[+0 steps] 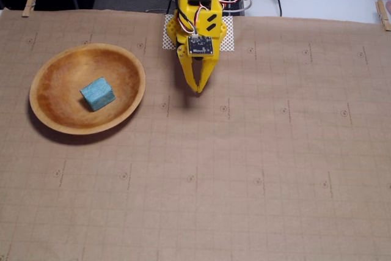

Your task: Grasp a blue block and put it in the bowl.

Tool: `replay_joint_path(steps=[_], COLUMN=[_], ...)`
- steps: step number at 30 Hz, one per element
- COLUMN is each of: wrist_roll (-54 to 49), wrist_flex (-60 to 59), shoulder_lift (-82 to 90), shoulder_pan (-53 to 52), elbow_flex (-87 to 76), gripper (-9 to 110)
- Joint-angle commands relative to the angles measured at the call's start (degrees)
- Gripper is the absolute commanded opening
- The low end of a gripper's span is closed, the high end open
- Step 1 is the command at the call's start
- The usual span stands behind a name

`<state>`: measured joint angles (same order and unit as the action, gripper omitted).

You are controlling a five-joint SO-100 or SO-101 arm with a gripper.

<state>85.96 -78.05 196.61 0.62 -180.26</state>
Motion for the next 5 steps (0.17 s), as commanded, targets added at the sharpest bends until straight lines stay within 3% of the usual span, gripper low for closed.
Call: replay_joint_path(steps=[1,5], wrist_roll=[-0.3,-0.3], wrist_flex=[0.0,0.0], shoulder_lift=[-0.1,-0.1], shoulder_pan=[-0.1,-0.1], elbow_flex=[1.1,1.1], gripper=[-3,-3])
